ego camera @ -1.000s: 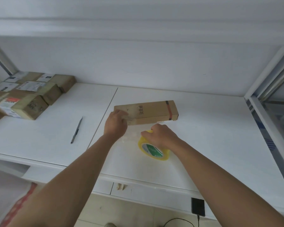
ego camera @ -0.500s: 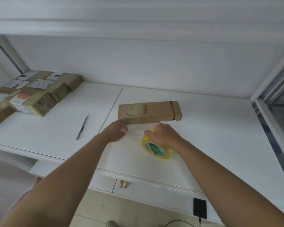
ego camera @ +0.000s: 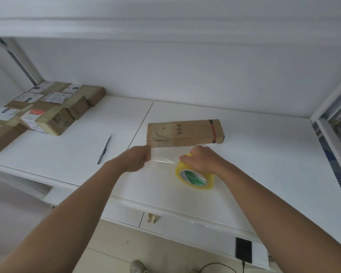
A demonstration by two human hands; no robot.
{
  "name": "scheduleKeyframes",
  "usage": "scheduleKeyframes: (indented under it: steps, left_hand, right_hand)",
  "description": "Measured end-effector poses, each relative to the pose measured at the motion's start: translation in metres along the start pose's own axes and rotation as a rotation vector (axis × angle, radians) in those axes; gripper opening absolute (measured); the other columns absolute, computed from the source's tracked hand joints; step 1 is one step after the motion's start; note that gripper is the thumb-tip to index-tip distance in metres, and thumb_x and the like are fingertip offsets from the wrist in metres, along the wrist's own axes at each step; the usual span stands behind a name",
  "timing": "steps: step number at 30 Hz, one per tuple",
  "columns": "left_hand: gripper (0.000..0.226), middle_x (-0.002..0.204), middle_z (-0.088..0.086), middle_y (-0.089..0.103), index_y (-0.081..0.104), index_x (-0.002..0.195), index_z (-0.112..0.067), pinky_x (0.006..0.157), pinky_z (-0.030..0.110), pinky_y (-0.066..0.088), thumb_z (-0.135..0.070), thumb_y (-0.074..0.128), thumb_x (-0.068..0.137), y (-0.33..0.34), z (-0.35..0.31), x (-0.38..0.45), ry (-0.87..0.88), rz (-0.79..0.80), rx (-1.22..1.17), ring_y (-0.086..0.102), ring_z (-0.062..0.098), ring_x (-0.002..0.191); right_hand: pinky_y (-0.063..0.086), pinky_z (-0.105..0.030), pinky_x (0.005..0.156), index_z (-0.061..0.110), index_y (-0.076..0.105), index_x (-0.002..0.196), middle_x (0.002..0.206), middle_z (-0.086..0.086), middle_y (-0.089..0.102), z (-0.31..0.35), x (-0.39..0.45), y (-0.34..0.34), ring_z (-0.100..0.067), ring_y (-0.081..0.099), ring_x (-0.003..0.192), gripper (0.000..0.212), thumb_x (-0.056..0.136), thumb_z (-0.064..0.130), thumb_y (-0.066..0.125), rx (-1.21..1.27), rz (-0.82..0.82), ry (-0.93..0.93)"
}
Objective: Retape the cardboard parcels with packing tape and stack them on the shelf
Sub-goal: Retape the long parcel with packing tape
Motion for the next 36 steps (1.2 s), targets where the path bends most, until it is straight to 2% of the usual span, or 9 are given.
scheduleKeyframes:
  steps: [3, 7, 10, 17, 23, 27, 29, 33, 36]
  left_hand:
    - [0.02, 0.09, 0.002, 0.063, 0.051, 0.084, -0.02, 0.077, 0.04, 0.051, -0.005, 0.044, 0.095, -0.025, -0.007, -0.011, 0.023, -0.057, -0.125, 0.061, 0.026, 0.083]
    - [0.024, 0.092, -0.004, 0.066, 0.061, 0.101, -0.02, 0.088, 0.037, 0.055, 0.0, 0.05, 0.091, -0.044, -0.009, -0.018, -0.099, 0.103, -0.335, 0.07, 0.011, 0.079]
    - [0.031, 0.095, 0.001, 0.068, 0.062, 0.113, -0.015, 0.089, 0.033, 0.057, 0.005, 0.059, 0.09, -0.046, -0.012, -0.025, -0.161, 0.138, -0.493, 0.071, 0.016, 0.085]
    - [0.018, 0.089, 0.008, 0.067, 0.066, 0.11, -0.003, 0.083, 0.026, 0.058, 0.002, 0.063, 0.093, -0.035, -0.027, -0.042, -0.169, 0.097, -0.796, 0.068, 0.016, 0.079]
    - [0.025, 0.082, 0.003, 0.068, 0.064, 0.112, -0.01, 0.081, 0.026, 0.057, 0.005, 0.061, 0.093, -0.042, -0.028, -0.053, -0.108, 0.018, -0.929, 0.07, 0.017, 0.084]
    - [0.026, 0.095, 0.01, 0.069, 0.061, 0.118, -0.009, 0.087, 0.03, 0.058, 0.001, 0.063, 0.093, -0.04, -0.011, -0.062, -0.176, -0.099, -1.045, 0.073, 0.024, 0.089]
    - [0.019, 0.104, 0.014, 0.069, 0.062, 0.114, -0.009, 0.088, 0.031, 0.057, -0.005, 0.061, 0.096, -0.031, 0.009, -0.061, -0.288, -0.255, -1.132, 0.072, 0.024, 0.091]
    - [0.026, 0.12, 0.012, 0.063, 0.059, 0.12, -0.013, 0.094, 0.04, 0.048, -0.023, 0.058, 0.096, 0.0, 0.073, -0.051, -0.688, -0.657, -0.668, 0.06, 0.03, 0.109]
    - [0.05, 0.136, 0.017, 0.046, 0.048, 0.136, -0.008, 0.106, 0.045, 0.037, -0.037, 0.052, 0.096, 0.018, 0.097, -0.045, -0.856, -0.541, -0.425, 0.042, 0.038, 0.127]
  right_hand:
    - [0.037, -0.031, 0.061, 0.019, 0.048, 0.07, 0.084, 0.0, 0.055, -0.006, 0.0, -0.006, -0.017, 0.053, 0.074, 0.043, 0.089, 0.057, 0.051, -0.001, 0.044, -0.015]
    - [0.037, -0.032, 0.061, 0.018, 0.051, 0.069, 0.087, -0.002, 0.057, -0.008, 0.002, -0.019, -0.017, 0.052, 0.071, 0.043, 0.09, 0.056, 0.051, -0.058, 0.098, -0.048]
    - [0.039, -0.032, 0.065, 0.02, 0.057, 0.075, 0.094, -0.004, 0.061, -0.008, 0.004, -0.028, -0.019, 0.055, 0.075, 0.04, 0.091, 0.056, 0.05, -0.127, 0.148, -0.045]
    - [0.035, -0.03, 0.06, 0.02, 0.05, 0.083, 0.081, 0.002, 0.049, 0.027, 0.006, -0.041, -0.017, 0.047, 0.071, 0.025, 0.094, 0.042, 0.047, -0.46, 0.173, -0.042]
    - [0.046, -0.032, 0.088, 0.021, 0.071, 0.101, 0.102, 0.006, 0.07, 0.085, 0.027, -0.009, -0.013, 0.061, 0.098, 0.019, 0.091, 0.035, 0.064, 0.021, 0.284, -0.331]
    - [0.046, -0.027, 0.078, 0.015, 0.072, 0.095, 0.082, 0.003, 0.071, 0.077, 0.039, 0.008, -0.008, 0.061, 0.08, 0.011, 0.093, 0.025, 0.068, 0.156, 0.295, -0.361]
    - [0.049, -0.034, 0.089, 0.018, 0.072, 0.089, 0.077, 0.002, 0.071, 0.071, 0.044, 0.012, -0.009, 0.064, 0.08, 0.006, 0.092, 0.022, 0.07, 0.254, 0.259, -0.362]
    - [0.048, -0.04, 0.098, 0.024, 0.071, 0.081, 0.074, 0.002, 0.072, 0.067, 0.048, 0.013, -0.009, 0.066, 0.08, 0.009, 0.091, 0.022, 0.072, 0.318, 0.231, -0.373]
    - [0.047, -0.032, 0.088, 0.02, 0.072, 0.086, 0.074, 0.003, 0.07, 0.068, 0.045, 0.014, -0.003, 0.063, 0.073, 0.007, 0.092, 0.022, 0.07, 0.323, 0.222, -0.384]
Point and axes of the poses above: each hand's wrist, its own x-axis towards the middle knuckle, its own y-axis out of the palm, z = x × y, the point moved 1 cm from there along x, towards the middle knuckle
